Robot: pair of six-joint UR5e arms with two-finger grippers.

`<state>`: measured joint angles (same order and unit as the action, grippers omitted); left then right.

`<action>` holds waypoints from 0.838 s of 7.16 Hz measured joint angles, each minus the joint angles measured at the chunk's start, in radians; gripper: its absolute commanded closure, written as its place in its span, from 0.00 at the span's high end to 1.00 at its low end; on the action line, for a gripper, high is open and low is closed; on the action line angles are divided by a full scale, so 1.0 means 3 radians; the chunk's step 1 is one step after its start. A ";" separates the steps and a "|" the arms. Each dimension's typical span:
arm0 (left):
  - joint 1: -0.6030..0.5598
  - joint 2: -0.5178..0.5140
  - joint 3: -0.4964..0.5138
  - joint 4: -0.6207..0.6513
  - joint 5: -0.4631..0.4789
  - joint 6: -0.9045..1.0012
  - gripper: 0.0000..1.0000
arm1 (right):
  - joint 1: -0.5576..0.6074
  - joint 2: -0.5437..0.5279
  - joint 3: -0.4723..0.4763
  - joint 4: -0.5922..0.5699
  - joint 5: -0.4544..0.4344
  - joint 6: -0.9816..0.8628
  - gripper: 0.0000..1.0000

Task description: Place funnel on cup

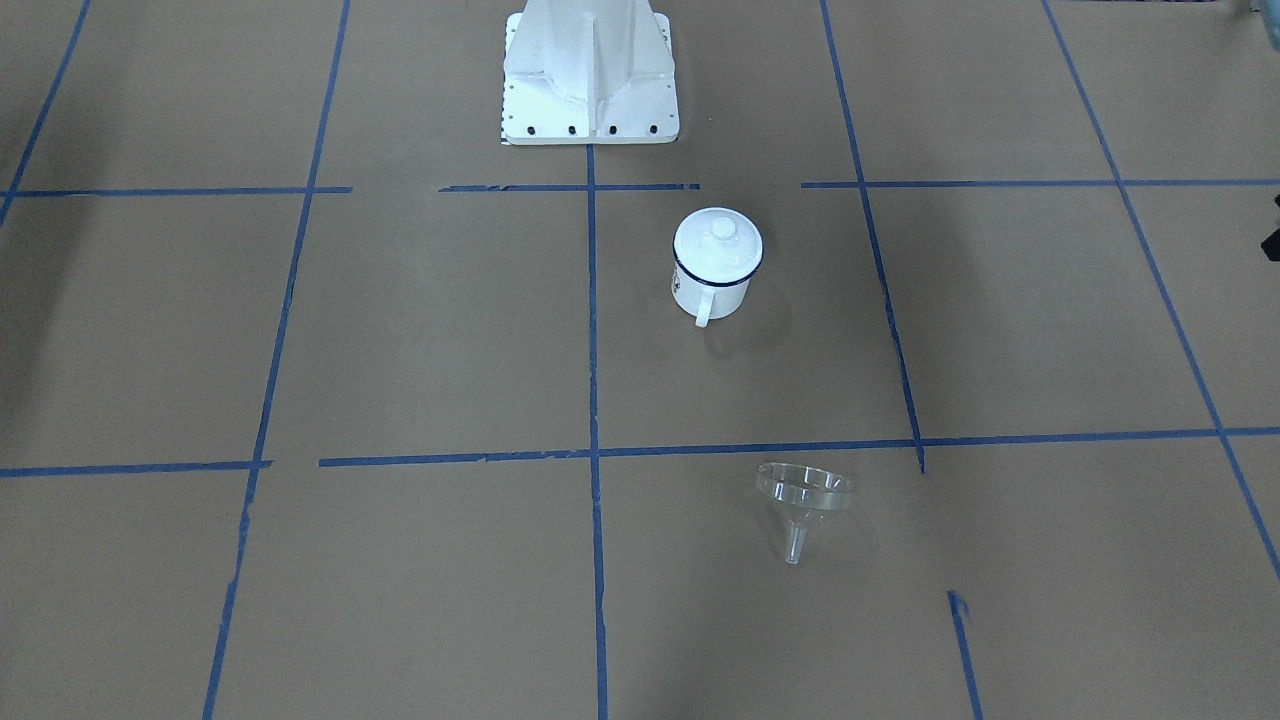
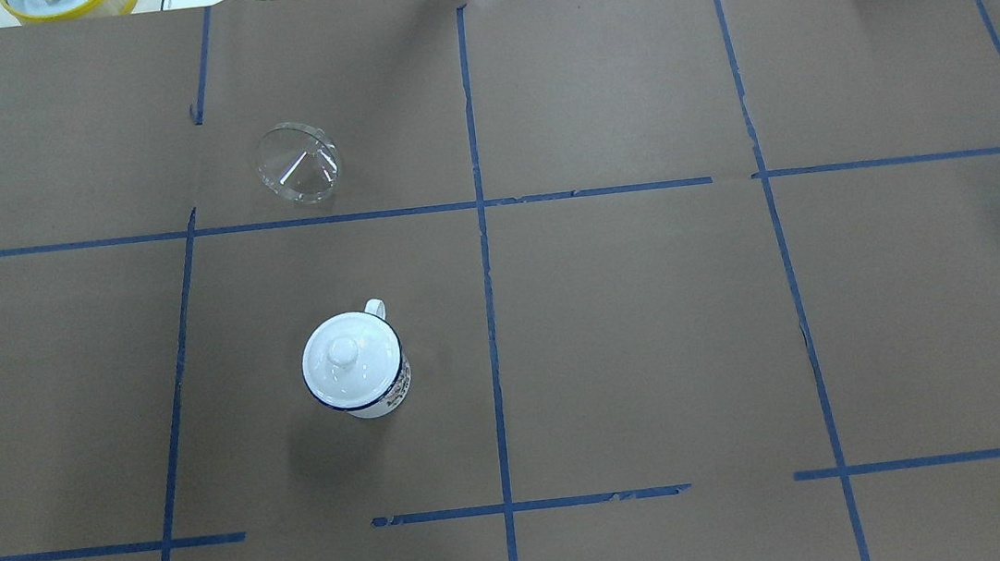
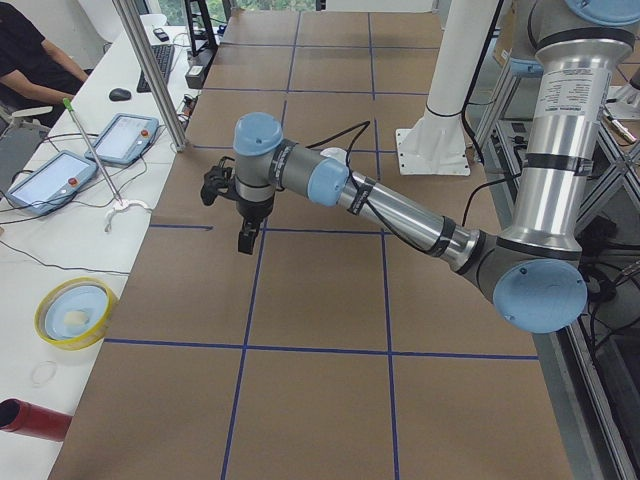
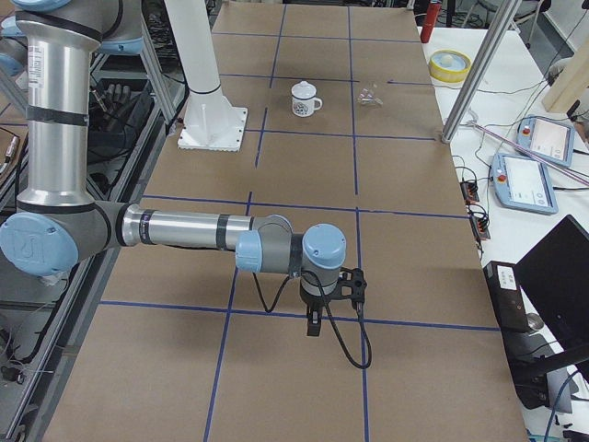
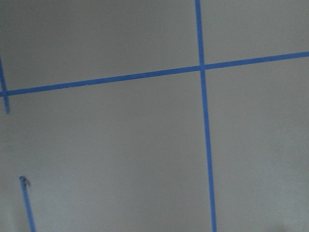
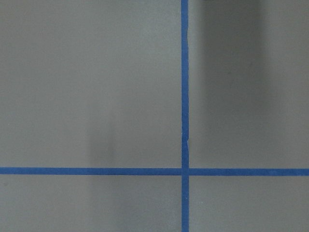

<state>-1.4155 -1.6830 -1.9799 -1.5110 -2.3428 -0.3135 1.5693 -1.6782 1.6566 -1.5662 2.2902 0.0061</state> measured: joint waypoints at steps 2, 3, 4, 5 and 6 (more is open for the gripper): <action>0.0482 -0.0084 -0.0390 0.0005 0.0026 -0.0713 1.00 | 0.0000 0.0000 0.0000 0.0000 0.0000 0.0000 1.00; 0.0754 -0.0186 -0.0520 0.0007 0.0133 -0.1074 1.00 | 0.0000 0.0000 0.0000 0.0000 0.0000 0.0000 1.00; 0.1030 -0.0312 -0.0594 0.0017 0.0301 -0.1406 1.00 | 0.0000 0.0000 0.0000 0.0000 0.0000 0.0000 1.00; 0.1329 -0.0475 -0.0630 0.0077 0.0490 -0.1712 1.00 | 0.0000 0.0000 0.0000 0.0000 0.0000 0.0000 1.00; 0.1593 -0.0693 -0.0643 0.0257 0.0682 -0.1943 1.00 | 0.0000 0.0000 0.0000 0.0000 0.0000 0.0000 1.00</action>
<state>-0.9376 -1.8909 -2.1728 -1.4339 -2.1381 -0.8964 1.5693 -1.6781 1.6567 -1.5662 2.2902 0.0061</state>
